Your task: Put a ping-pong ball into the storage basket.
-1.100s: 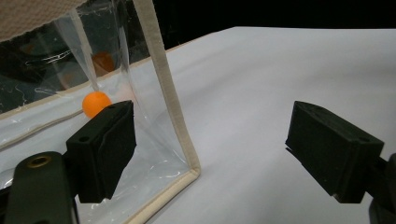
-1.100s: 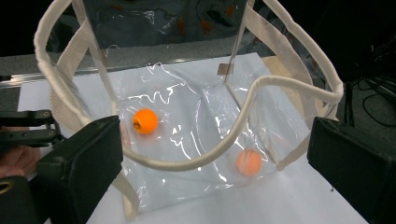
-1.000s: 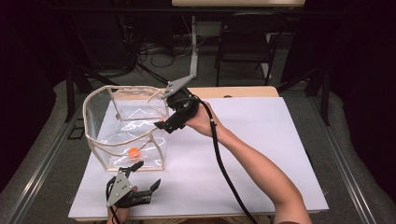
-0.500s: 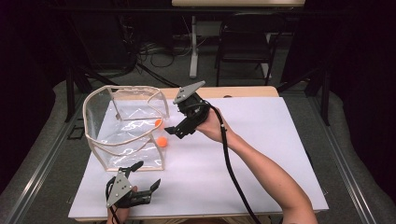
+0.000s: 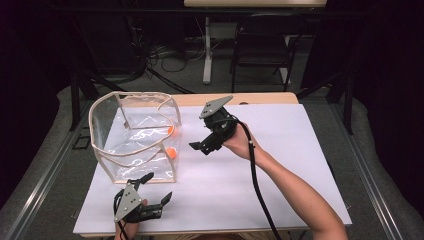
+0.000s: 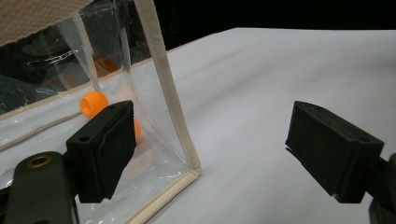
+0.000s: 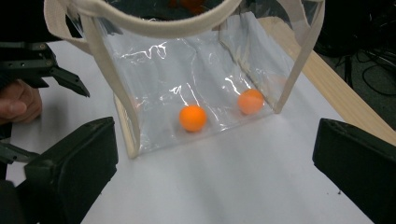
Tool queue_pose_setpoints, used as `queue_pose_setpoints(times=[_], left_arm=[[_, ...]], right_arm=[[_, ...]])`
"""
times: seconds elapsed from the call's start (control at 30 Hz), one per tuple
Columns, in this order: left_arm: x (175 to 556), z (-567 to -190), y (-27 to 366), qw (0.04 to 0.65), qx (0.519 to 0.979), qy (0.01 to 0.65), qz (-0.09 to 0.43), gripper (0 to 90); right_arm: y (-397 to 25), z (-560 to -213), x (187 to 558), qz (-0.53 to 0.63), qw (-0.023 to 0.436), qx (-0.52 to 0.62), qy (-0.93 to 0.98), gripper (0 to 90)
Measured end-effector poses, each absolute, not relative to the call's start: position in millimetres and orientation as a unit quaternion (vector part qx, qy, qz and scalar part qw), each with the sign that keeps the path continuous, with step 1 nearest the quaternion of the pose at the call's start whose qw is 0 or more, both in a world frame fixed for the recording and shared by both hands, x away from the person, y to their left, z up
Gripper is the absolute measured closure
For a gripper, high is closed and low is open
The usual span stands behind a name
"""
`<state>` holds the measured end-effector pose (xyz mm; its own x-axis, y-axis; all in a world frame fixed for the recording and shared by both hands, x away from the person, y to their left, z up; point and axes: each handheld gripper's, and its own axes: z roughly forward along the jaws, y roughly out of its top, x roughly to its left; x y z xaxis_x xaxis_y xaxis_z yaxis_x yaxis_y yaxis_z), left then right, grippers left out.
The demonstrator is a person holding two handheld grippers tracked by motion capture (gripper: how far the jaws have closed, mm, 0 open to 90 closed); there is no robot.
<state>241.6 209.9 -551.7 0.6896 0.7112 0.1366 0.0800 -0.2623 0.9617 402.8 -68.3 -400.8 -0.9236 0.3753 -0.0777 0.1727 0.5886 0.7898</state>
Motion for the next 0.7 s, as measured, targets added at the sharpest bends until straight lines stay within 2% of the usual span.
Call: queue_pose_setpoints(times=[0.7], left_arm=[[241,-552,210,0.546,0.74,0.267,0.29,15.8]], right_arm=[[-101,-426,385,0.42,0.121,0.171,0.883,0.0]])
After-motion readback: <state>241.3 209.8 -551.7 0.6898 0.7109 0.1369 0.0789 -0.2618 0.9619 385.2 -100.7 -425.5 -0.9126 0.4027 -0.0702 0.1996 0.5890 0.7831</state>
